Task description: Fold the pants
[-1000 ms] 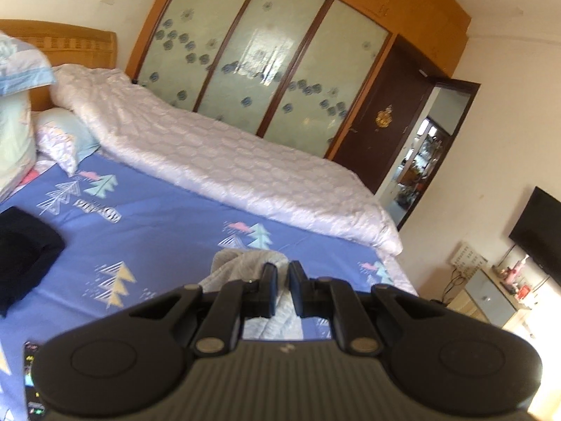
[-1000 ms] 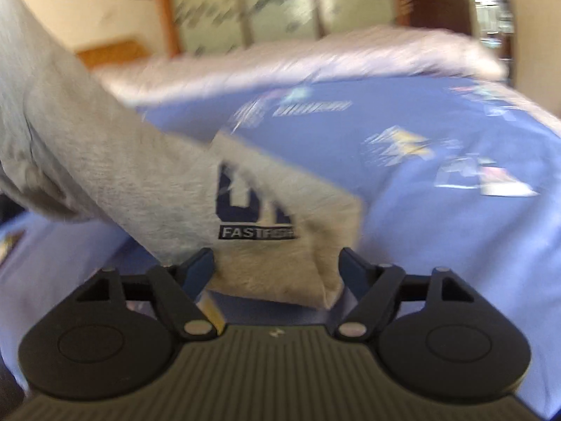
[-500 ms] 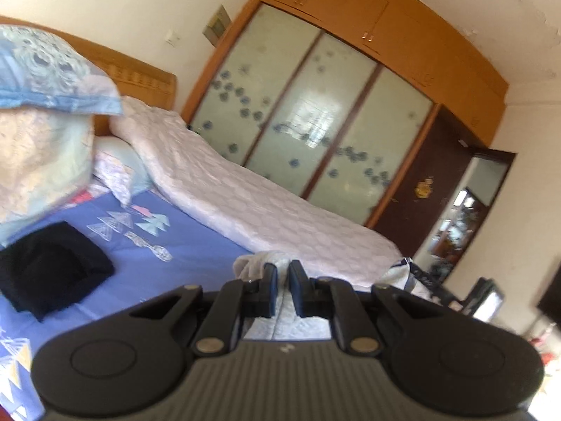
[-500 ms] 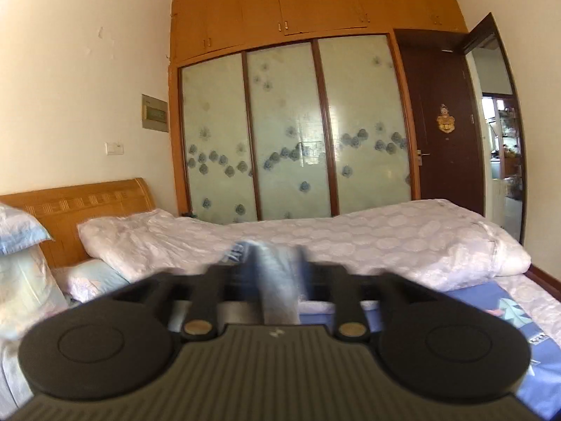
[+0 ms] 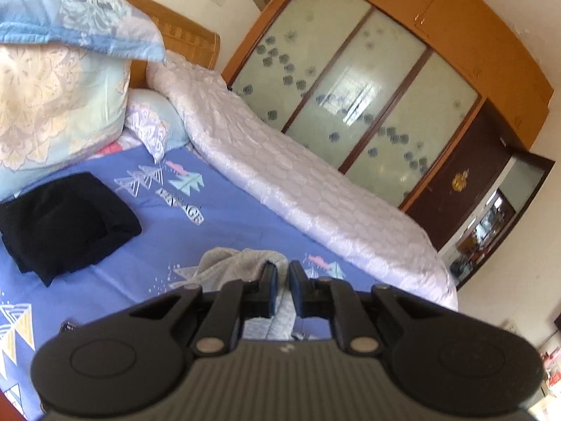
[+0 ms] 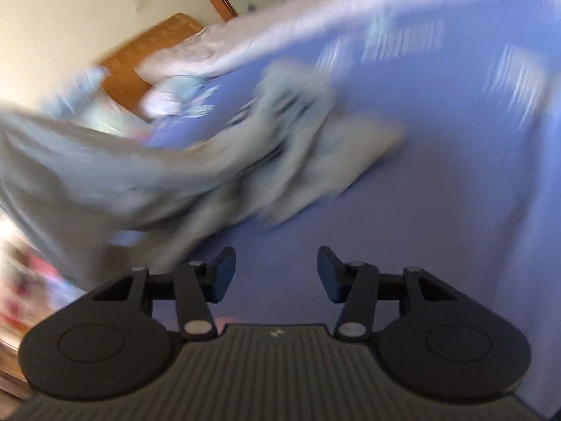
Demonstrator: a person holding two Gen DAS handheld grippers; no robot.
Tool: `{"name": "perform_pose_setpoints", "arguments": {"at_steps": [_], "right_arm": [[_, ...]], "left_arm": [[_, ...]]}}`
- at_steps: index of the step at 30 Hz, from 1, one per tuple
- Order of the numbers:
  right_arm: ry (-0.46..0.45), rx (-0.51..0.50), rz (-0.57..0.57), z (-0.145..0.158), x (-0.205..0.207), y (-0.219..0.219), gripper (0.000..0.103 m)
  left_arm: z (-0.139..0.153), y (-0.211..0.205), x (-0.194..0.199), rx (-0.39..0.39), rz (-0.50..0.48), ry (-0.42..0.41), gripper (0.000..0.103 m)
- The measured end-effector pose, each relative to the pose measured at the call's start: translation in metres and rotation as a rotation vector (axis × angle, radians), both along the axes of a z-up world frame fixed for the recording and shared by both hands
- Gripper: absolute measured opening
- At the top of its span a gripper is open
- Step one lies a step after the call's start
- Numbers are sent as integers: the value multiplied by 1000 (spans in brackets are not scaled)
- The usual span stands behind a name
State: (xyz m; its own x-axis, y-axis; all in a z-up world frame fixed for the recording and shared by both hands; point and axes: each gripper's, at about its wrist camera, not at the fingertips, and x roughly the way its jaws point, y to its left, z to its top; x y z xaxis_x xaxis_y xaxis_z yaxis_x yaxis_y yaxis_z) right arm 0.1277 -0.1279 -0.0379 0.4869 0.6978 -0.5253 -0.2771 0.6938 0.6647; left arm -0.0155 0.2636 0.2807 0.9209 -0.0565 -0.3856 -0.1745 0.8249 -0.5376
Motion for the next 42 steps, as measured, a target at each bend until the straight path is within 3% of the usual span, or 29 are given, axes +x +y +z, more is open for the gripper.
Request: {"name": "perform_pose_setpoints", "arguments": {"at_steps": [2, 4, 6, 8, 9, 12, 14, 15, 17, 20, 25, 29, 31, 33, 37, 39, 42], "right_arm": [[101, 127, -34, -4, 13, 13, 54], [140, 203, -64, -2, 34, 24, 54], [160, 184, -119, -1, 54, 39, 54], [238, 146, -171, -13, 71, 47, 51], [270, 150, -212, -19, 78, 51, 42], [288, 191, -280, -15, 88, 51, 42], [252, 128, -270, -8, 94, 54, 18], [234, 87, -259, -5, 98, 56, 13], [202, 74, -261, 8, 99, 45, 12], [33, 29, -313, 44, 88, 1, 11], [-235, 5, -538, 128, 41, -129, 11], [-389, -103, -717, 159, -7, -213, 2], [-442, -193, -833, 159, -33, -244, 2], [-436, -241, -933, 147, -64, -276, 2], [-270, -354, -1039, 97, -93, -312, 7], [-186, -327, -1011, 72, -102, -314, 7], [-157, -341, -945, 60, -103, -296, 8]], "left_arm": [[8, 1, -5, 9, 2, -14, 9], [16, 1, -8, 15, -8, -26, 9], [24, -2, -13, 37, -14, -45, 9], [32, -4, -18, 56, -13, -67, 9], [35, -4, -21, 63, -13, -78, 9], [39, -2, -24, 82, -5, -98, 9], [38, -3, -24, 82, 2, -93, 9], [36, -3, -23, 74, 4, -85, 9], [31, 1, -22, 62, 11, -73, 9], [23, 4, -21, 52, 33, -62, 9], [-8, -3, -18, -20, -5, -31, 9], [-57, -24, -11, -81, -102, 89, 9], [-85, -40, -11, -91, -151, 169, 9], [-115, -54, -14, -105, -206, 257, 9], [-166, -85, -23, -59, -416, 469, 10], [-169, -93, -33, 18, -490, 520, 11], [-147, -95, -54, 161, -554, 467, 30]]}}
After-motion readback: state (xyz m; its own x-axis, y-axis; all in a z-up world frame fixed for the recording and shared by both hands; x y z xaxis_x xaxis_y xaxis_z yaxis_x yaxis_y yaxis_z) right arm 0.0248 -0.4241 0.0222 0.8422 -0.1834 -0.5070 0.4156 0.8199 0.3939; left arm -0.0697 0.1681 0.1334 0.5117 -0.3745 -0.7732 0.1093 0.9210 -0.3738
